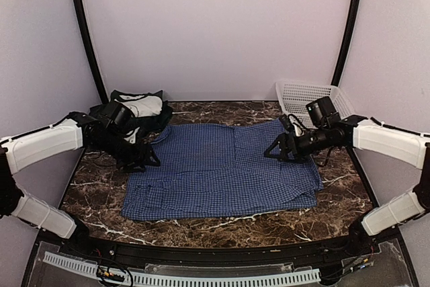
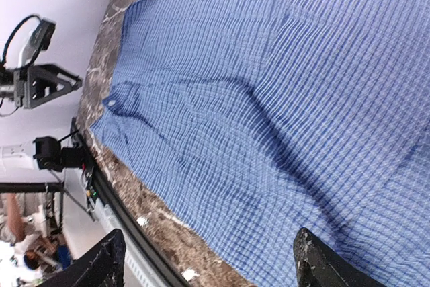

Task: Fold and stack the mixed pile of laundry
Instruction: Adjust the 1/3-folded shirt at the center of the board, then smooth out the 1/3-folded shirt at the center of the board.

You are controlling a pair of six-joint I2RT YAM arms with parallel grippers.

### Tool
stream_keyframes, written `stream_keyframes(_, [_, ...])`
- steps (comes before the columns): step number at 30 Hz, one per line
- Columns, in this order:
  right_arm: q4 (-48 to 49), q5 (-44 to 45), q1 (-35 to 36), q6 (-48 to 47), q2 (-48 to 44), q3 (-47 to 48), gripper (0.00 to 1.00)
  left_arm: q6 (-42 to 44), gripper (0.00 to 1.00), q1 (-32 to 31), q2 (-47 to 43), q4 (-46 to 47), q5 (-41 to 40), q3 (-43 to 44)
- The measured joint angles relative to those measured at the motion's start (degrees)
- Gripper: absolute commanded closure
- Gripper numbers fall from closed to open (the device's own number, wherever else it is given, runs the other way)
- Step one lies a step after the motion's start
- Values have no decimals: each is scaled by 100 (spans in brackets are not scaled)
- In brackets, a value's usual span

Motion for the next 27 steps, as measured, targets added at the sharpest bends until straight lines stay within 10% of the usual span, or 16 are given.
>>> stream_keyframes(14, [168, 214, 227, 409, 852, -920, 25, 48, 41, -562, 1408, 1591, 529, -245])
stream_keyframes(24, [-1143, 1209, 195, 356, -769, -140, 61, 210, 39, -562, 1451, 1672, 514, -70])
stream_keyframes(27, [-1342, 1248, 284, 739, -925, -256, 58, 299, 38, -579, 1565, 1665, 459, 197])
